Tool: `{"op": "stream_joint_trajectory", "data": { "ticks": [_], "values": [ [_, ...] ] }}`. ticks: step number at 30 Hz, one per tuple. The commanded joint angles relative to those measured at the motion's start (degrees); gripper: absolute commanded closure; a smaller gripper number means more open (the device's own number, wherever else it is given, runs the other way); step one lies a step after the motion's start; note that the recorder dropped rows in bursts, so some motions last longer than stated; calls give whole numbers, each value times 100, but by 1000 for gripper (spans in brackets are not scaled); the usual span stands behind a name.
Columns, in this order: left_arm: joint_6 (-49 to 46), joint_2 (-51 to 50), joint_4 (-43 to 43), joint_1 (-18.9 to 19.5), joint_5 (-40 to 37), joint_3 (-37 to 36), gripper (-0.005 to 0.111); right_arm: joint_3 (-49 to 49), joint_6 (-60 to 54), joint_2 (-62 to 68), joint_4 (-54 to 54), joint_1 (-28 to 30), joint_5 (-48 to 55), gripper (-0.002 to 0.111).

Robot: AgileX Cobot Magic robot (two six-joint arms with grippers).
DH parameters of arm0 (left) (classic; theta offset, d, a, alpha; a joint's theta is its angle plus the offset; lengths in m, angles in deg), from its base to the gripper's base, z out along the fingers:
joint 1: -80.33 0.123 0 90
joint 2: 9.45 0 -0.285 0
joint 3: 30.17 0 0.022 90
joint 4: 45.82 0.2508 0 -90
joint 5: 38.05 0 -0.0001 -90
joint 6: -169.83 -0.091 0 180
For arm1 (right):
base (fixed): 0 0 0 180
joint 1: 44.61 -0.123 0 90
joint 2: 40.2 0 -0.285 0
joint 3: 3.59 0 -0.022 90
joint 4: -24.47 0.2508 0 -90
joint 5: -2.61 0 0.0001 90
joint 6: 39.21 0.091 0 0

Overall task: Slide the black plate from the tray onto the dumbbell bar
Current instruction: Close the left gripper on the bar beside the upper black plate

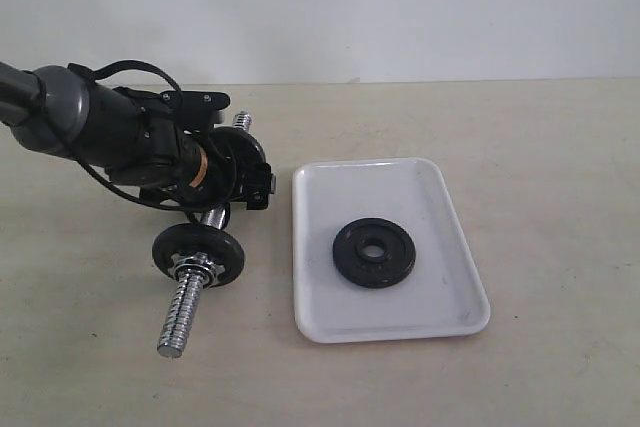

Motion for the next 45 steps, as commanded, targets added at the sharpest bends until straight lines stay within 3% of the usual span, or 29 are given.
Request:
{"op": "stream_joint_trajectory", "data": {
  "ticks": [1,17,19,26,30,35,45],
  "values": [
    [22,-43,-45,-25,42,11,-2,-37,-63,1,-4,21,-40,108],
    [22,-56,-45,-25,-41,11,1,-37,-63,1,-4,21,-40,108],
    [22,-56,-45,-25,-41,11,7,-37,-63,1,-4,21,-40,108],
    [22,-56,-45,-25,58,-3,54,-37,-63,1,-4,21,-40,108],
    [22,-56,-45,-25,210,-3,72,-37,-63,1,-4,21,-40,108],
    [22,-56,-45,-25,286,-3,82,-37,-63,1,-4,21,-40,108],
    [-1,-56,-45,-25,257,-3,85,-37,-63,1,-4,21,-40,108]
  ]
}}
